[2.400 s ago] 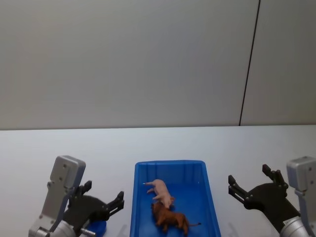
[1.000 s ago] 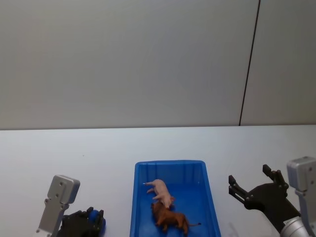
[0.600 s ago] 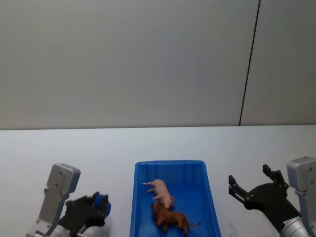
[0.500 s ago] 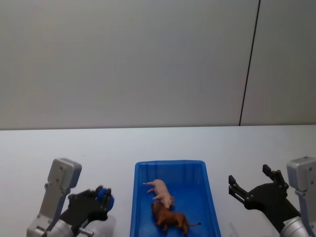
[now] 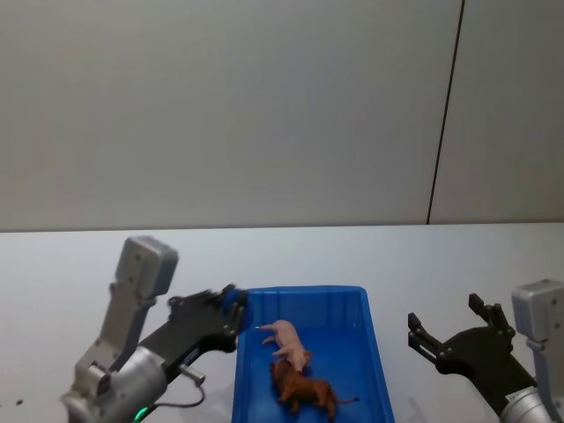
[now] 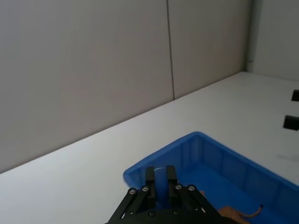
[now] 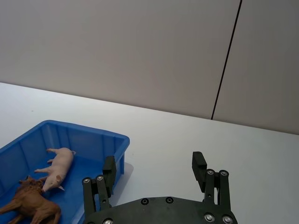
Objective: Pick up the two dolls from the table and place them into the box.
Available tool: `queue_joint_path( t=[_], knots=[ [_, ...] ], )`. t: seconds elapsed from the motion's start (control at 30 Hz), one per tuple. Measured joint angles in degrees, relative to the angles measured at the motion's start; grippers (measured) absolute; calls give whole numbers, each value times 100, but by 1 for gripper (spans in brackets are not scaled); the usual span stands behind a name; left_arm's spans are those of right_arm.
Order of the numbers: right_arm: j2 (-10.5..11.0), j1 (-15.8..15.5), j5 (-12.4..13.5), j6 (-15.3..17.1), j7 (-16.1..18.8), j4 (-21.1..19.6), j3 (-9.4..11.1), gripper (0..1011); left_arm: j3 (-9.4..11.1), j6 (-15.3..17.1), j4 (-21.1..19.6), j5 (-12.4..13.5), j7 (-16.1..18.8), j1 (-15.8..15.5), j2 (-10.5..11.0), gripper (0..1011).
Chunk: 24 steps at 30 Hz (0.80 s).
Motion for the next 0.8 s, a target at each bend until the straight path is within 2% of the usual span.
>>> queue_joint_path(
  t=[0.03,0.1,0.2,0.3,0.33,0.43,0.57,0.6,0.73,0.8],
  knots=[
    [0,0,0,0,0,0,0,1001,0,0,0,0,0,0,0,133],
    [0,0,0,0,0,0,0,1001,44,-16,23,41,-219,-123,-104,145],
    [0,0,0,0,0,0,0,1001,76,-24,61,65,-381,-212,-181,211],
    [0,0,0,0,0,0,0,1001,126,-36,140,96,-604,-342,-301,301],
    [0,0,-1,0,0,0,0,1001,137,-40,160,103,-648,-382,-337,366],
    [0,0,0,0,0,0,0,1001,193,-48,262,133,-863,-514,-463,443],
    [0,0,0,0,0,0,0,1001,233,-54,332,156,-1022,-619,-559,586],
    [0,0,0,0,0,0,0,1001,233,-54,332,156,-1022,-619,-559,586],
    [0,0,0,0,0,0,0,1001,267,-59,392,174,-1155,-704,-640,748],
    [0,0,0,0,0,0,0,1001,280,-61,416,179,-1203,-736,-670,782]
  ],
)
